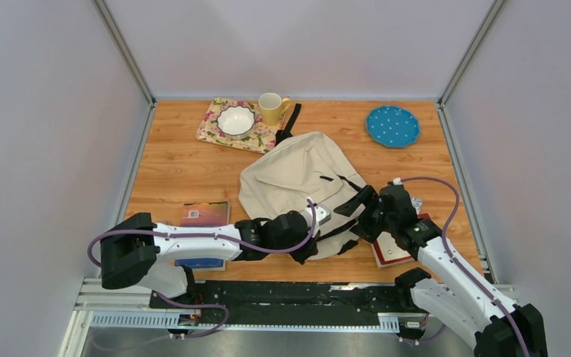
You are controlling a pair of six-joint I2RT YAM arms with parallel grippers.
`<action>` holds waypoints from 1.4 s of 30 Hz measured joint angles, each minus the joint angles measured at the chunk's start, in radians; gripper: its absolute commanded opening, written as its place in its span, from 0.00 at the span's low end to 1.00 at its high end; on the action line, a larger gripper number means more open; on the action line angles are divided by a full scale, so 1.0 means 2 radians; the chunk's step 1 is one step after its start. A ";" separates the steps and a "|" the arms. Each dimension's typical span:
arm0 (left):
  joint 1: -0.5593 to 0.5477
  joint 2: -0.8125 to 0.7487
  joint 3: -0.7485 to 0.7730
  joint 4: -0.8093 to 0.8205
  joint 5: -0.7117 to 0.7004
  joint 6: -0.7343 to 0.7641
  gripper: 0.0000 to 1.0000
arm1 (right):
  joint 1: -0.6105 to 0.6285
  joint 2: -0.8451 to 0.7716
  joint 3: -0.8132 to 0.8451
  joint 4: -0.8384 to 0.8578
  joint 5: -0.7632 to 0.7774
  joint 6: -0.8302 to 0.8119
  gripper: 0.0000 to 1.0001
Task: Pack the student bag
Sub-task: Unzip the student bag at the center of the board.
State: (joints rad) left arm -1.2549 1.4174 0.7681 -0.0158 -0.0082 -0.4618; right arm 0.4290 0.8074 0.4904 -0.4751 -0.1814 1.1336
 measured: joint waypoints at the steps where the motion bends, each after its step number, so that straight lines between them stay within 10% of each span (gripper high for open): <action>1: 0.000 -0.001 0.000 0.000 0.000 0.000 0.00 | 0.000 0.002 -0.006 0.008 -0.006 0.004 0.85; 8: 0.000 -0.011 -0.005 0.002 0.001 0.000 0.00 | 0.010 0.033 -0.026 0.056 -0.031 0.021 0.64; 13: 0.000 -0.019 -0.014 0.002 0.001 0.001 0.00 | 0.010 0.047 -0.024 0.060 -0.030 0.012 0.00; 30: 0.099 -0.175 -0.103 -0.052 -0.060 0.024 0.00 | 0.005 0.046 0.014 0.040 -0.056 -0.097 0.00; 42: 0.165 -0.117 -0.130 -0.021 0.210 0.051 0.00 | 0.000 0.035 -0.013 0.048 -0.079 -0.149 0.00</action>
State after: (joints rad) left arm -0.9257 1.1824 0.5079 -0.0574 0.4118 -0.3588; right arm 0.4290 0.8768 0.4644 -0.3794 -0.3389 0.8352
